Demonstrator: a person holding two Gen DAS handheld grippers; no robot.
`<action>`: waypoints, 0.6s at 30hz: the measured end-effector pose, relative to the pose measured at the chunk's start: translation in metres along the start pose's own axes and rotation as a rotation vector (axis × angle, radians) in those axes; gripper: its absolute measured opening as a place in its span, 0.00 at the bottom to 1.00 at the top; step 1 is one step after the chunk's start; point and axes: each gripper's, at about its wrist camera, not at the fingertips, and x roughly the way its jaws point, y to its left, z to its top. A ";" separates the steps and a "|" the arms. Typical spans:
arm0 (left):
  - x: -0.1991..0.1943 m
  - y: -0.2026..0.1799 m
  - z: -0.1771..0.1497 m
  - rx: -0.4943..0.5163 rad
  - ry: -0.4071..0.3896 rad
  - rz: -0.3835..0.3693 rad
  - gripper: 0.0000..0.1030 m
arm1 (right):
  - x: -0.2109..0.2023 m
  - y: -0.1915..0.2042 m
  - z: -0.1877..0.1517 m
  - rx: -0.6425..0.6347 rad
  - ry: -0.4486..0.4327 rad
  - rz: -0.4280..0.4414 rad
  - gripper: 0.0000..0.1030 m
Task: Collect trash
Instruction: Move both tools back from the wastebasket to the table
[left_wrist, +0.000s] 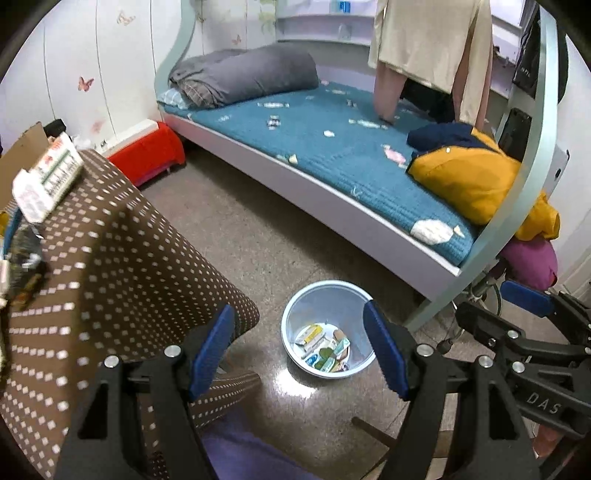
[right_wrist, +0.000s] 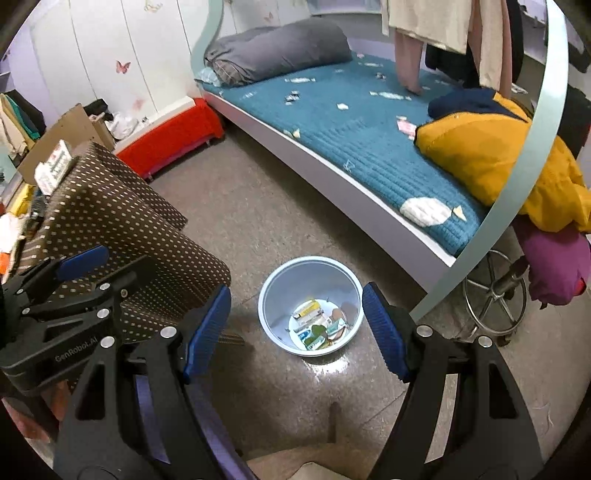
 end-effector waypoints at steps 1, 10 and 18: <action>-0.004 0.000 0.001 -0.001 -0.007 0.001 0.70 | -0.005 0.001 0.000 -0.002 -0.010 0.004 0.71; -0.054 0.005 0.001 -0.001 -0.101 0.015 0.72 | -0.042 0.020 0.005 -0.048 -0.097 0.039 0.71; -0.102 0.025 -0.003 -0.013 -0.195 0.082 0.72 | -0.065 0.055 0.010 -0.108 -0.155 0.094 0.71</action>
